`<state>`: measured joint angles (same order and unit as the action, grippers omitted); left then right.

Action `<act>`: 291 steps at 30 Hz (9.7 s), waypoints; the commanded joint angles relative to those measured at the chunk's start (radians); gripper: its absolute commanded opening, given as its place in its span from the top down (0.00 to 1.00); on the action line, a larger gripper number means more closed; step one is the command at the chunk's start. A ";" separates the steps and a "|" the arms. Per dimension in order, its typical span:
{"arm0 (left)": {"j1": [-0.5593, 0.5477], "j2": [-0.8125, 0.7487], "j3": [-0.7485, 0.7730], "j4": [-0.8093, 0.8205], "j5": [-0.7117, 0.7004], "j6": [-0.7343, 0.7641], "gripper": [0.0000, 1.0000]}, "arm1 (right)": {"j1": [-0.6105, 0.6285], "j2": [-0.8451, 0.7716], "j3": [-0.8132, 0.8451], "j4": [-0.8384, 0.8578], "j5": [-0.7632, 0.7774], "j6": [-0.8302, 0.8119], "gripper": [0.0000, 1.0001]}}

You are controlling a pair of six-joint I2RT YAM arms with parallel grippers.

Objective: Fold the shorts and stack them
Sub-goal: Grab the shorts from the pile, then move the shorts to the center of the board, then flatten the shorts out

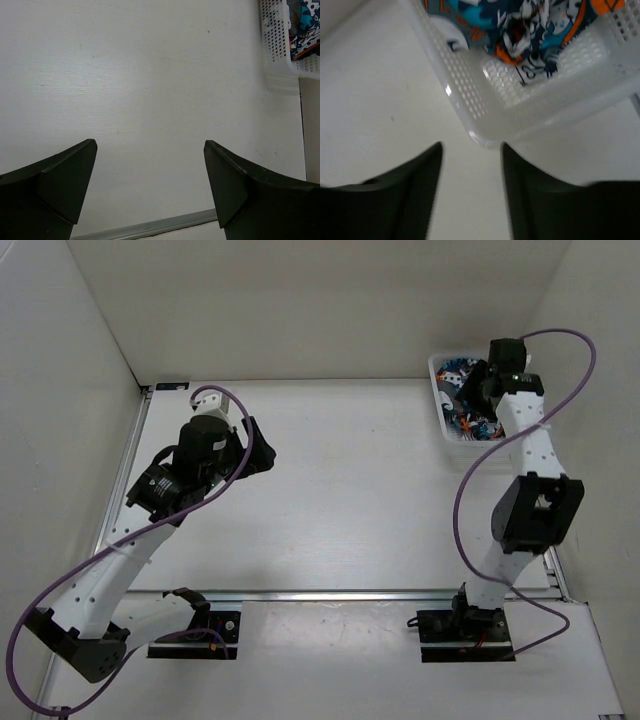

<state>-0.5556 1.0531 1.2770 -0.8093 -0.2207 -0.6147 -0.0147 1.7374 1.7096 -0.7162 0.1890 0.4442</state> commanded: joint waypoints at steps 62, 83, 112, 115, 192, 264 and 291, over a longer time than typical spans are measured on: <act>0.016 0.240 0.132 -0.366 -0.017 -0.026 0.25 | 0.434 -0.196 0.033 -0.062 0.053 -0.020 0.13; -0.279 0.264 -0.453 -0.041 0.176 -0.271 0.67 | 0.389 -0.222 -0.687 0.330 -0.539 0.133 0.34; -0.036 0.260 0.041 -0.222 0.215 -0.002 0.90 | 0.450 -0.286 0.091 -0.150 -0.300 -0.077 1.00; -0.036 0.208 0.019 -0.244 0.179 -0.002 0.90 | 0.473 -0.299 0.229 -0.189 -0.273 -0.090 1.00; 0.249 0.167 -0.271 -0.181 0.318 -0.180 0.25 | 0.700 -0.291 -0.504 -0.009 -0.118 0.182 1.00; 0.491 0.036 -0.348 -0.086 0.387 -0.020 0.01 | 0.618 -0.740 -0.791 -0.112 0.066 0.327 0.14; 0.473 0.617 -0.271 0.085 0.357 -0.230 0.30 | 0.254 -0.494 -0.953 0.343 -0.436 0.331 0.08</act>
<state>-0.0689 1.6371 0.9379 -0.7616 0.1535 -0.8574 0.2920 1.1767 0.7231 -0.4908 -0.1574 0.8215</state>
